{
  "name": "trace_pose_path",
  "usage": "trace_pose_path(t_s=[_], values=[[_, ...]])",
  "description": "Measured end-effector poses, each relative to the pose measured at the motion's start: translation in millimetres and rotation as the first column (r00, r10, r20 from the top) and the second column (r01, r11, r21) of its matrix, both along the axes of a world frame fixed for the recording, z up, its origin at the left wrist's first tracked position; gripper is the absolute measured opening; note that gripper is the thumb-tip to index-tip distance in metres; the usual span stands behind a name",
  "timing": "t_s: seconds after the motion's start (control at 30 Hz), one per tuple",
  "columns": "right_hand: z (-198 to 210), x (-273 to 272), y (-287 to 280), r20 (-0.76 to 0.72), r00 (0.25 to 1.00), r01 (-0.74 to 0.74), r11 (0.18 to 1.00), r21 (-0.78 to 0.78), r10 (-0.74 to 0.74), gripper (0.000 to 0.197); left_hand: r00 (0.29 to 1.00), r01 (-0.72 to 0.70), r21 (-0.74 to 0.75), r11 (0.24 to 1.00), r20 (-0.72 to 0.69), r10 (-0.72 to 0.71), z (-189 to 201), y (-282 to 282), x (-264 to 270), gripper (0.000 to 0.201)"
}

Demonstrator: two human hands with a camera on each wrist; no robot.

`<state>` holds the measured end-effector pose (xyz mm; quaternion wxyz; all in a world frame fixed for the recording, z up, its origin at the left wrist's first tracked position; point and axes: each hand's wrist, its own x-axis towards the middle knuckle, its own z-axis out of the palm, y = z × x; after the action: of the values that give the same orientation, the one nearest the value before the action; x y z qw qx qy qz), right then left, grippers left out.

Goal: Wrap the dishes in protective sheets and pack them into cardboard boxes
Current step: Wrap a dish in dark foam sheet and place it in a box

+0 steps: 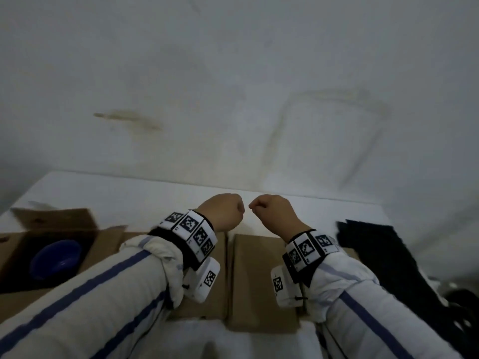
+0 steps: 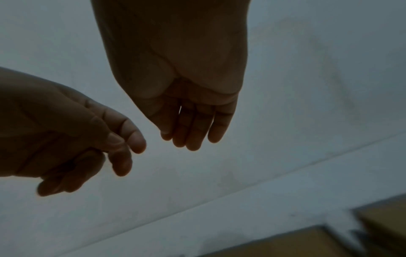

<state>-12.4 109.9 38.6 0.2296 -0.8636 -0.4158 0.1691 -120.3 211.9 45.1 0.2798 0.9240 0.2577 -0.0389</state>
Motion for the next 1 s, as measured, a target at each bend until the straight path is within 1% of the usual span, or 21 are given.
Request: trace_pose_path(t_s=[0.13, 0.23, 0.3, 0.33, 0.4, 0.43, 0.47, 0.5, 0.53, 0.57, 0.63, 0.73, 0.77, 0.83, 0.93, 1.0], values=[[-16, 73, -68, 0.002, 0.981, 0.193, 0.98, -0.051, -0.193, 0.028, 0.998, 0.058, -0.105, 0.993, 0.003, -0.058, -22, -48, 71, 0.032], [-30, 125, -122, 0.016, 0.933, 0.36, 0.929, -0.092, -0.36, 0.027, 0.997, 0.072, -0.173, 0.982, 0.0, -0.073, -38, -81, 115, 0.033], [-44, 157, -158, 0.062, 0.892, 0.452, 0.875, -0.175, -0.448, 0.022, 0.996, 0.086, -0.193, 0.977, 0.013, -0.085, -48, -100, 140, 0.033], [-53, 170, -173, 0.078, 0.864, 0.502, 0.836, -0.22, -0.498, 0.022, 0.996, 0.09, -0.201, 0.975, 0.019, -0.088, -52, -110, 150, 0.032], [-70, 190, -196, 0.084, 0.825, 0.551, 0.762, -0.34, -0.559, 0.025, 0.995, 0.095, -0.21, 0.973, 0.038, -0.089, -61, -125, 169, 0.031], [-79, 196, -204, 0.082, 0.815, 0.553, 0.729, -0.404, -0.574, 0.018, 0.995, 0.099, -0.212, 0.972, 0.051, -0.091, -65, -131, 176, 0.031], [-89, 201, -211, 0.072, 0.819, 0.534, 0.712, -0.456, -0.569, 0.016, 0.994, 0.104, -0.215, 0.971, 0.062, -0.093, -69, -137, 183, 0.03], [-99, 206, -217, 0.068, 0.838, 0.5, 0.71, -0.496, -0.542, 0.031, 0.993, 0.109, -0.218, 0.97, 0.07, -0.096, -72, -141, 189, 0.029], [-108, 208, -220, 0.066, 0.857, 0.466, 0.713, -0.524, -0.511, 0.041, 0.992, 0.115, -0.219, 0.969, 0.078, -0.1, -75, -145, 195, 0.029], [-113, 210, -222, 0.078, 0.867, 0.456, 0.721, -0.522, -0.492, 0.04, 0.991, 0.119, -0.219, 0.968, 0.084, -0.103, -78, -149, 199, 0.028], [-123, 214, -224, 0.109, 0.883, 0.444, 0.736, -0.51, -0.457, 0.029, 0.99, 0.128, -0.216, 0.968, 0.091, -0.111, -83, -153, 206, 0.028], [-124, 222, -223, 0.09, 0.898, 0.412, 0.75, -0.518, -0.431, 0.019, 0.987, 0.147, -0.204, 0.968, 0.089, -0.132, -90, -156, 211, 0.027], [-122, 225, -224, 0.069, 0.899, 0.404, 0.757, -0.514, -0.433, 0.02, 0.987, 0.149, -0.2, 0.968, 0.085, -0.135, -91, -157, 212, 0.026], [-118, 234, -223, 0.036, 0.891, 0.401, 0.747, -0.531, -0.452, 0.03, 0.988, 0.149, -0.205, 0.967, 0.075, -0.136, -91, -157, 212, 0.027], [-95, 242, -220, 0.014, 0.895, 0.393, 0.772, -0.5, -0.447, 0.024, 0.99, 0.135, -0.231, 0.964, 0.076, -0.121, -87, -158, 211, 0.027], [-73, 238, -213, -0.019, 0.903, 0.372, 0.805, -0.463, -0.429, 0.029, 0.99, 0.129, -0.264, 0.956, 0.088, -0.109, -82, -159, 209, 0.027]])
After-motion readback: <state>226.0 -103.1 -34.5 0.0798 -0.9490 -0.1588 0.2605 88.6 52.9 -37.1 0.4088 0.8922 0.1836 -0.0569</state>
